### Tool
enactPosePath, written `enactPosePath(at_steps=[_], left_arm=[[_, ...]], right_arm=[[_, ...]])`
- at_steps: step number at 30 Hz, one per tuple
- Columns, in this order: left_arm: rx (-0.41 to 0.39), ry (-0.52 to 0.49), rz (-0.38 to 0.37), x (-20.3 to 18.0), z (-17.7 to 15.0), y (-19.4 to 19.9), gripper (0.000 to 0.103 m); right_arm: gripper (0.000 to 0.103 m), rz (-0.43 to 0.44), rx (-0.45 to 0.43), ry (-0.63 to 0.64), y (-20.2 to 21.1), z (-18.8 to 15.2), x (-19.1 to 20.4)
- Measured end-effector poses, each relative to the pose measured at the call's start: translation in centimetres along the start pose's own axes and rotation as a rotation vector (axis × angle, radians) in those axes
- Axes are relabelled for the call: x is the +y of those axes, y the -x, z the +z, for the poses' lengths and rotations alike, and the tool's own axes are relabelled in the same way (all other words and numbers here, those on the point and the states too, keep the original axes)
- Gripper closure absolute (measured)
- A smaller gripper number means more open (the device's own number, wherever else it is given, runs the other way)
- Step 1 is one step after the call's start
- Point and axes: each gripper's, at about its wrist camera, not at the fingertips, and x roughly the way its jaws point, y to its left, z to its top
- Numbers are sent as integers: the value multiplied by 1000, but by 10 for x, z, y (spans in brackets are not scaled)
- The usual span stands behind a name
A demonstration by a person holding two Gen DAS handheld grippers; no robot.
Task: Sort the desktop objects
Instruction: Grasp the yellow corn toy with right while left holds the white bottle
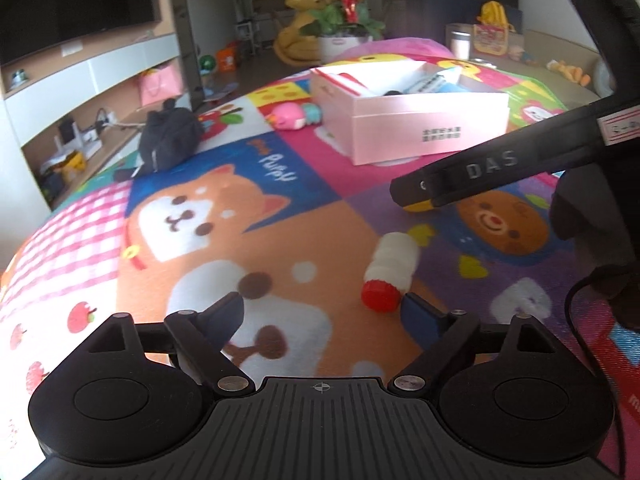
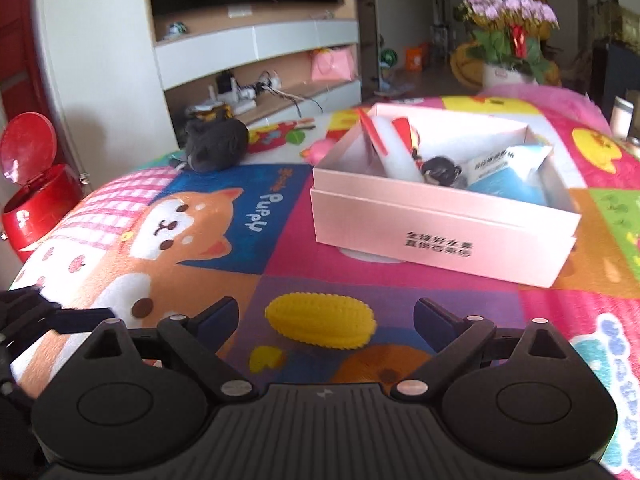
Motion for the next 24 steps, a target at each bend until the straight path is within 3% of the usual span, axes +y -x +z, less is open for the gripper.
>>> enactPosePath(at_steps=[3,5,6,10,16,19,24], left_arm=[[-3,0,18,4,-2,1,10],[-2,6,34,7,-2,0,9],[-1,12,42,9,-2,-1,9],[-5,39,44,14,1,1,9],[-29,64,-167,2,2,11,8],[-12,51,-178,-16,4,1,8],[5,97,-127,-33,10,-9,15]], right_arm=[[13,-18,30,-40,-13,1,-1],[25,-20,47,-44,-17,0,-2],[37,-13,58,-41,-18,-1,-2],[36,-35,35,-48,-9,-4,-9],[36,-83,-11,-29,30,-22,-35],[36,-95,-4,-26,46,-40,-45],[36,-153,-12,10,59,-68,-46]])
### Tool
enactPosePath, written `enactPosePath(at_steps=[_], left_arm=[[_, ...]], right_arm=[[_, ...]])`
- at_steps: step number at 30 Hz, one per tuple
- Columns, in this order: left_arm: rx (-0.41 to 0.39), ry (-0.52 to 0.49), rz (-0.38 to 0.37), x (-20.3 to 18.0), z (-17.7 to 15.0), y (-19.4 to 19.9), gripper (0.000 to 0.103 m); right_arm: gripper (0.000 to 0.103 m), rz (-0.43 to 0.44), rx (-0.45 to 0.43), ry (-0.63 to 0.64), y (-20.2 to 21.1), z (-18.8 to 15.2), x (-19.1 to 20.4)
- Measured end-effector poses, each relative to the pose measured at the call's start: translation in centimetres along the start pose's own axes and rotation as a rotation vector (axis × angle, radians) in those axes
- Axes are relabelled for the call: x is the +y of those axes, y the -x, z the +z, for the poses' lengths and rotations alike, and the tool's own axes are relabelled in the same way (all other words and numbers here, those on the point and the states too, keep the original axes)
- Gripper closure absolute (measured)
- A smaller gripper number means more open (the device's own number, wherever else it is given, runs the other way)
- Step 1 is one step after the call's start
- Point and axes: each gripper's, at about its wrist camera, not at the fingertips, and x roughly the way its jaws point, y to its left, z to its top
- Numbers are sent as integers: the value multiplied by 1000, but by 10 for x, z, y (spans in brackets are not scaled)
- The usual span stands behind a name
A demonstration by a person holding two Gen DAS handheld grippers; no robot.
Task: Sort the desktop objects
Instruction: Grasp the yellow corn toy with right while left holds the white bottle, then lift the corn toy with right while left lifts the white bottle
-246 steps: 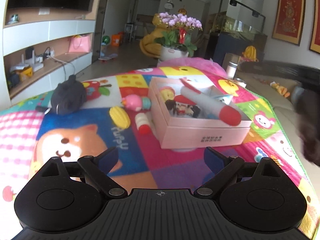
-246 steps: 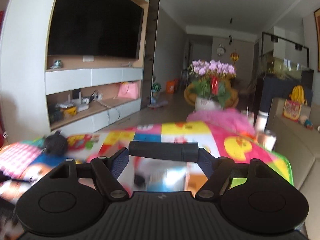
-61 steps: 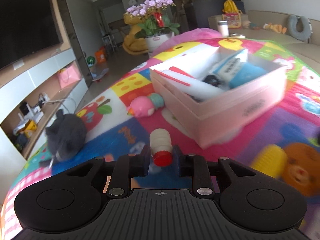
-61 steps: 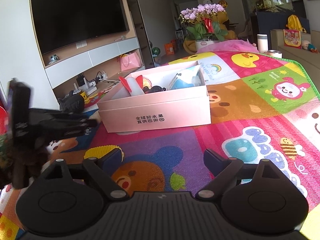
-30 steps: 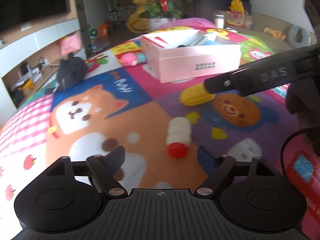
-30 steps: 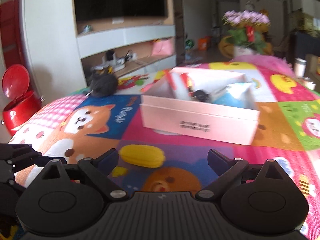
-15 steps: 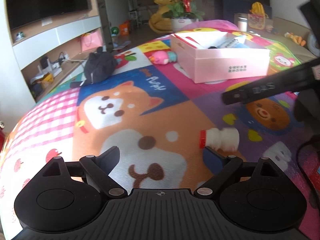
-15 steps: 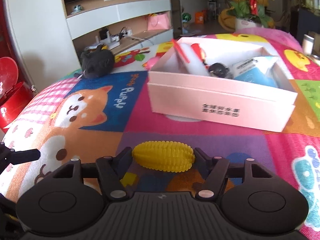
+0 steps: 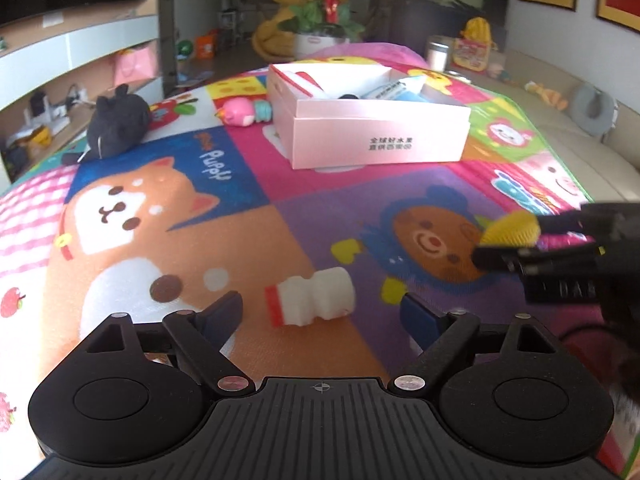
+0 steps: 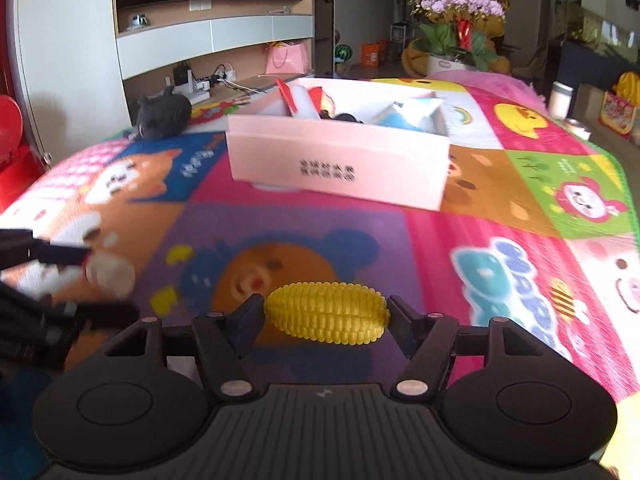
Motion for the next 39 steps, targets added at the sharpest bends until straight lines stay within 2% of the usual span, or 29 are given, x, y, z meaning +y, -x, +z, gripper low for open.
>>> enactPosePath(at_steps=[4,8,10,12,15,20,24,35,39], left_arm=[[-3,42,21,-1,1,4,18],[0,57,29,-1,0,4,18],[-3,57,37,-2,-1,3,17],[-2,54,32,-4,-1,1,7],[1,49,40,-8,-4,0,1],[15,12,84,-16,-7,-2,0],[23,2,98,-18,-7,-4,0],[27,5,97,-18,-7,-5,0],[5,42,95,-16,-7,-2,0]], right_arm=[[33,-25,-31,-35,5,-2,-5],[33,-21,-6,-80,-1,-1,-12],[28,-21,-5,-84,0,-2,-13],[23,-29,-6,-82,-1,-1,-11],[19,-34,-1,-95,-2,-1,-13],[12,-30,8,-118,-4,-1,-16],[1,-13,30,-116,-7,0,-16],[0,-9,42,-112,-9,0,-15],[0,-9,41,-112,-9,0,-15]])
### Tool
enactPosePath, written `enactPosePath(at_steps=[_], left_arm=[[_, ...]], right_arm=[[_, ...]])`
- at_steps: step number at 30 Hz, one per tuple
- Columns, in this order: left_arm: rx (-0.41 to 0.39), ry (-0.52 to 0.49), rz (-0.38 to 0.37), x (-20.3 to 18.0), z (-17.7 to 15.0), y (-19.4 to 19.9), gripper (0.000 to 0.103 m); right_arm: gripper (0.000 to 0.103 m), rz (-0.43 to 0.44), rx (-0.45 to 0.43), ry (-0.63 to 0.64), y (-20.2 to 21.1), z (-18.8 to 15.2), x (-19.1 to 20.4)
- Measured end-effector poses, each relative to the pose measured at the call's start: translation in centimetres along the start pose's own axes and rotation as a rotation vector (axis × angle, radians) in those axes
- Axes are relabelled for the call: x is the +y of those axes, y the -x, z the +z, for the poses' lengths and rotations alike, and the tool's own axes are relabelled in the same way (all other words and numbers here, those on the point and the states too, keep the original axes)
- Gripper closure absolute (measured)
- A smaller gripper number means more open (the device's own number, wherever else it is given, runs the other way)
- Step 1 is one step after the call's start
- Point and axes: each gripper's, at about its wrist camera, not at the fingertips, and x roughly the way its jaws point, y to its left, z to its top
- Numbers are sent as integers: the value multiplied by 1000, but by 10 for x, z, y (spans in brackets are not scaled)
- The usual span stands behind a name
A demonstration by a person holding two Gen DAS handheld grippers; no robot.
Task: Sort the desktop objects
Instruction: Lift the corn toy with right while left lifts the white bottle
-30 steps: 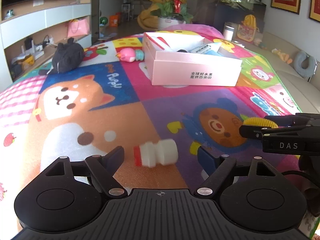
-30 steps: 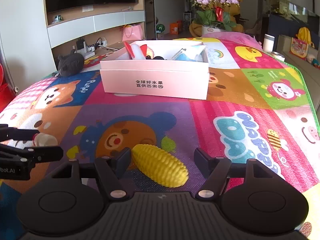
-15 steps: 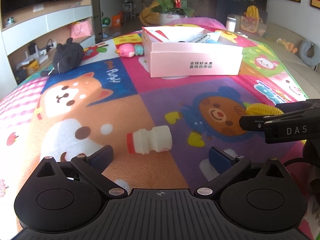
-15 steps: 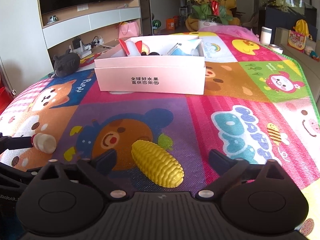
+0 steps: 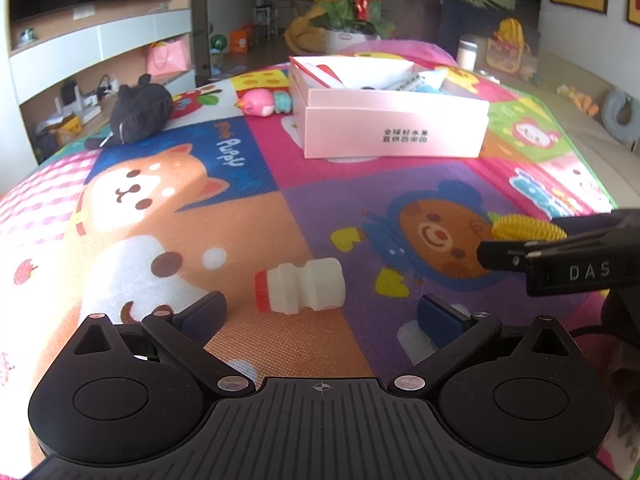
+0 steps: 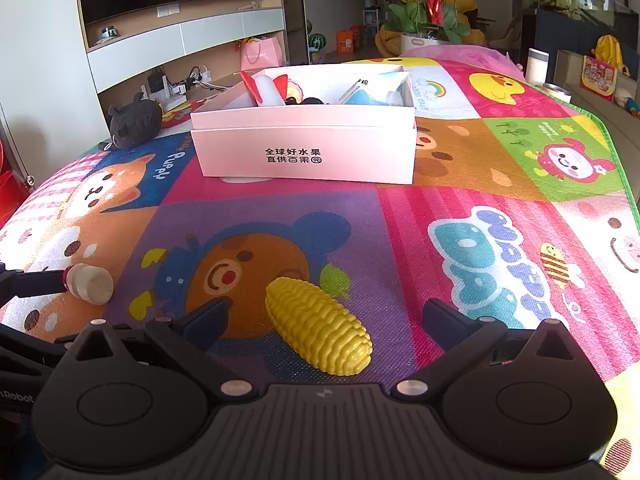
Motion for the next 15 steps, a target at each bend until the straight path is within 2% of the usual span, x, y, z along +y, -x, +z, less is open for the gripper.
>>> enactPosePath(at_steps=[1,3,6,10,15], left_arm=[[-6,3,2,0,0,1,0],[-22,16,4,1,0,3,13],[-42,27,16,1,1,3,22],[-51,-1,16,-4,5,0,32],[-55,-13,-2,-5,4,1,52]], right_arm=[[0,0,0,0,0,0,0],[0,0,0,0,0,0,0],[0,1,0,-1,0,0,0],[0,1,0,0,0,0,0],[0,0,-1,0,0,0,0]])
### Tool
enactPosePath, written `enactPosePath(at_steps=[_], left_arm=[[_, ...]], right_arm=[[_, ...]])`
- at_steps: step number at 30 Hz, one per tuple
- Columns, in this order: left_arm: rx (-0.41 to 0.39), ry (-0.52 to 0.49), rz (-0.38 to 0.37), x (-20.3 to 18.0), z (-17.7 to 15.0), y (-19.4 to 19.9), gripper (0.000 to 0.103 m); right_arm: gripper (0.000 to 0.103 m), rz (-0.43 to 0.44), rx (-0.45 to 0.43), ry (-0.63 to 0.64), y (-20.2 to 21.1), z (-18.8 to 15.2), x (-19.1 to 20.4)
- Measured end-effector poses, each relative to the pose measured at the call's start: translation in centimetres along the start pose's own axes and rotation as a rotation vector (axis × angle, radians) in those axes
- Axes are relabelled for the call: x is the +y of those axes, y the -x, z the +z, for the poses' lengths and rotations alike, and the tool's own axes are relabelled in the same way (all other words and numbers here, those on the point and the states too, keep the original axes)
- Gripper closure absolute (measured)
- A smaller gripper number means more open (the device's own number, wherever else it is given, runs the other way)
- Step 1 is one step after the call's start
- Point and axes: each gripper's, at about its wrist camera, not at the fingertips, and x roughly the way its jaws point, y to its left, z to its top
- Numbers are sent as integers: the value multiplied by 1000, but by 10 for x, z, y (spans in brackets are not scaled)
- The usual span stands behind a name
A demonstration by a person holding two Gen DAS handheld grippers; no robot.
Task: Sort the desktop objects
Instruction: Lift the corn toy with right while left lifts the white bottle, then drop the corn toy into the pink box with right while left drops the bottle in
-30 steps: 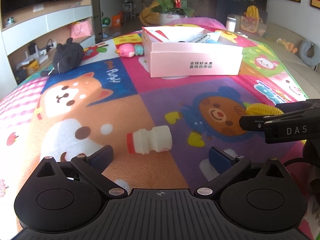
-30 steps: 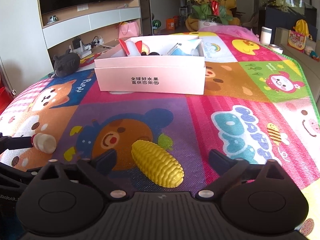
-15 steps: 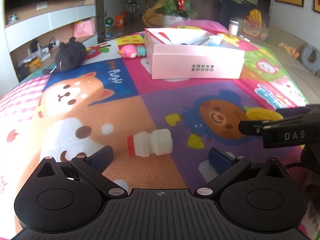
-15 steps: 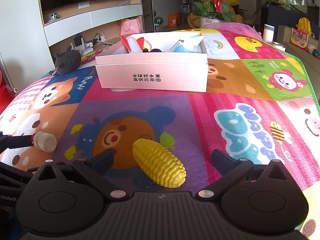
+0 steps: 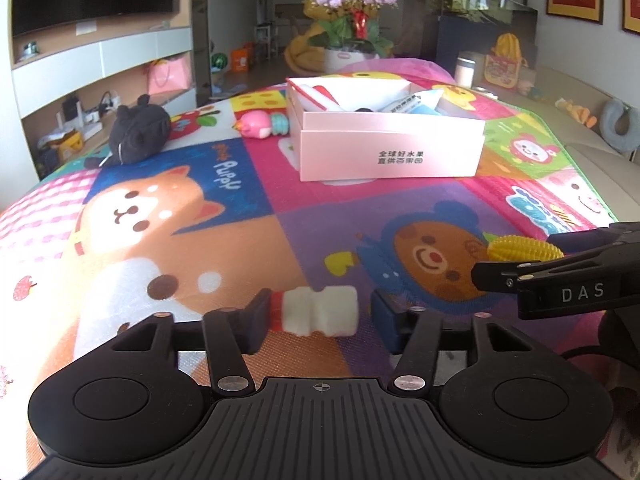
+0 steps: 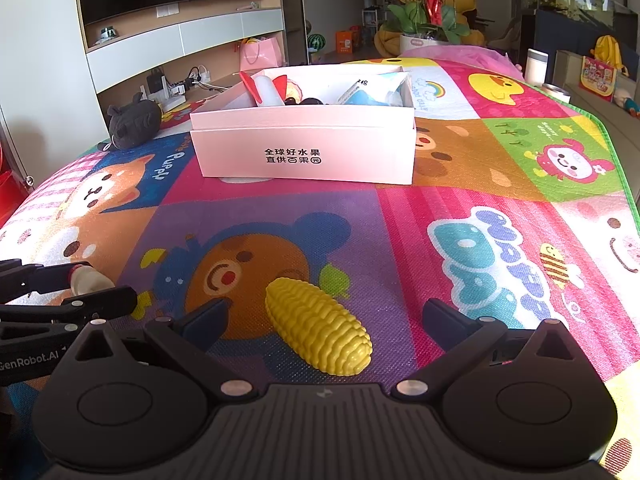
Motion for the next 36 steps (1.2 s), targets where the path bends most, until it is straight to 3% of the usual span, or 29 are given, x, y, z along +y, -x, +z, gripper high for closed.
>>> enactPosePath(at_steps=[5,8,11,12,13,18,23,26,27,28,31,36], left_arm=[[9,8,-19,4,-2,6,55],[11,-3,-18,4,-4,9,55],[4,-11,-22,4,-2,12,55],[-3,-16,-24,4,-1,13,55],[-10,-23,-26,4,1,15,55],[-68,-68,-62,0,26,16,55],[-246,-119,-80,-10,95,0,53],[-307,-105,-90,-13,132,-26,27],[-302,-80,-88,-10,137,-33,24],[-289,-54,-91,-6,137,-36,24],[-260,-34,-105,10,117,-34,8],[-166,-31,-16,51,74,-32,7]], right_arm=[[3,-5,-70,-2,12,-2,-1],[17,6,-75,48,17,-5,5],[42,12,-28,100,13,-5,9],[62,10,-26,121,15,-4,10],[73,25,-13,132,17,-2,9],[73,62,-50,120,45,18,-9],[73,-38,-209,138,70,62,-26],[73,-103,-315,124,73,98,-30],[73,-126,-345,120,70,109,-29],[73,-146,-367,120,65,119,-27],[73,-150,-369,121,41,144,-19],[69,-2,-228,87,-20,179,-6]])
